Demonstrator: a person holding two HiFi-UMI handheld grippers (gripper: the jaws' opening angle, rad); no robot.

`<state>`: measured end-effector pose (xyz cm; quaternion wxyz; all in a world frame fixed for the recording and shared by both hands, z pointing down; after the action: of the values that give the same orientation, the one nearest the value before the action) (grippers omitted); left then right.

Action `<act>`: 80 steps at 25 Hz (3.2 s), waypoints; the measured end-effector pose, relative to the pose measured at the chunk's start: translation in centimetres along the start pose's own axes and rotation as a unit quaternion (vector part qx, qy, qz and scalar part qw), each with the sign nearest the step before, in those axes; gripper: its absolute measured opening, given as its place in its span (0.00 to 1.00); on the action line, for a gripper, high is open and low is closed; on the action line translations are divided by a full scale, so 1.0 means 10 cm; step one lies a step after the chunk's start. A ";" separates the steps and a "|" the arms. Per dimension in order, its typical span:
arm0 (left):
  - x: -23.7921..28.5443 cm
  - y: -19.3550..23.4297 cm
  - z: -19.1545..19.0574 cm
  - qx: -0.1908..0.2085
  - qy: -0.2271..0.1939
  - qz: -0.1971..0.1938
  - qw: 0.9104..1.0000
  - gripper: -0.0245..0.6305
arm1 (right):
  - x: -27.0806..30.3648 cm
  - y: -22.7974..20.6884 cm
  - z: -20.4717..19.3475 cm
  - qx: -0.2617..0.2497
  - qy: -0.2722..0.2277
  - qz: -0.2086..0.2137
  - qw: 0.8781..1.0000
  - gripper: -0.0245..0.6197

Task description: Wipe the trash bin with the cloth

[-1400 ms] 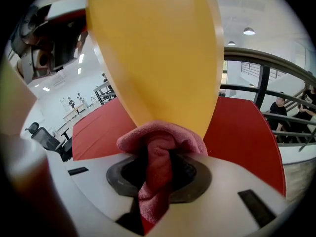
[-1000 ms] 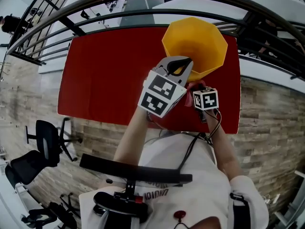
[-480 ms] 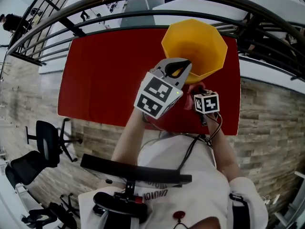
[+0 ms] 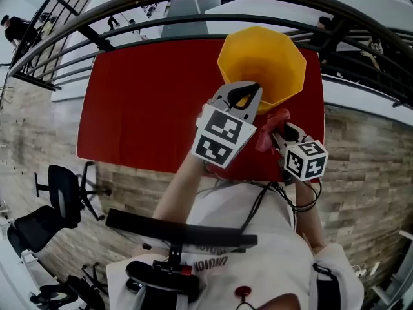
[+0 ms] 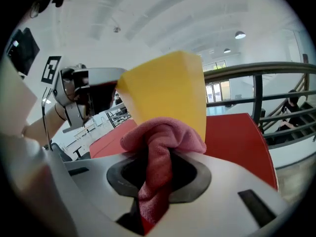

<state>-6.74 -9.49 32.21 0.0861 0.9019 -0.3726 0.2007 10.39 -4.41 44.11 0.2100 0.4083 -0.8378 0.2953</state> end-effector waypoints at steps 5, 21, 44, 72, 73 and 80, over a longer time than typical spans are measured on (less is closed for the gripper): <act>0.08 -0.23 0.05 -0.017 -0.016 0.022 0.999 0.04 | -0.28 0.07 0.21 -0.009 -0.049 0.000 0.999 0.19; 0.10 -0.03 0.12 -0.012 0.025 -0.044 0.999 0.04 | -0.71 0.40 0.59 -0.056 -0.123 -0.028 0.990 0.19; 0.19 -0.01 0.10 -0.005 0.010 -0.049 0.999 0.04 | -0.17 0.29 0.41 -0.053 -0.059 -0.051 0.996 0.19; 0.19 -0.01 0.06 -0.001 0.005 -0.046 0.999 0.04 | 0.63 -0.05 -0.14 -0.073 0.092 -0.068 0.991 0.19; 0.19 -0.01 0.06 -0.001 0.005 -0.046 0.999 0.04 | 0.65 -0.06 -0.15 -0.070 0.095 -0.067 0.991 0.19; 0.19 -0.02 0.06 0.006 0.008 -0.044 0.999 0.04 | 0.79 -0.13 -0.27 -0.067 0.121 -0.068 0.988 0.19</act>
<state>-5.22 -10.71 32.43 0.0921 0.9165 -0.3305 0.2059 7.19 -7.66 51.21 0.3561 0.4108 -0.7944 0.2708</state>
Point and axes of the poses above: the fingertips, and each gripper's own axes: x forward along the fingers, y to its left, z out of its top, the point moved 9 cm from there along -x, backward along the fingers, and after that the axes turned 6 degrees about y, right-handed, at the moved point
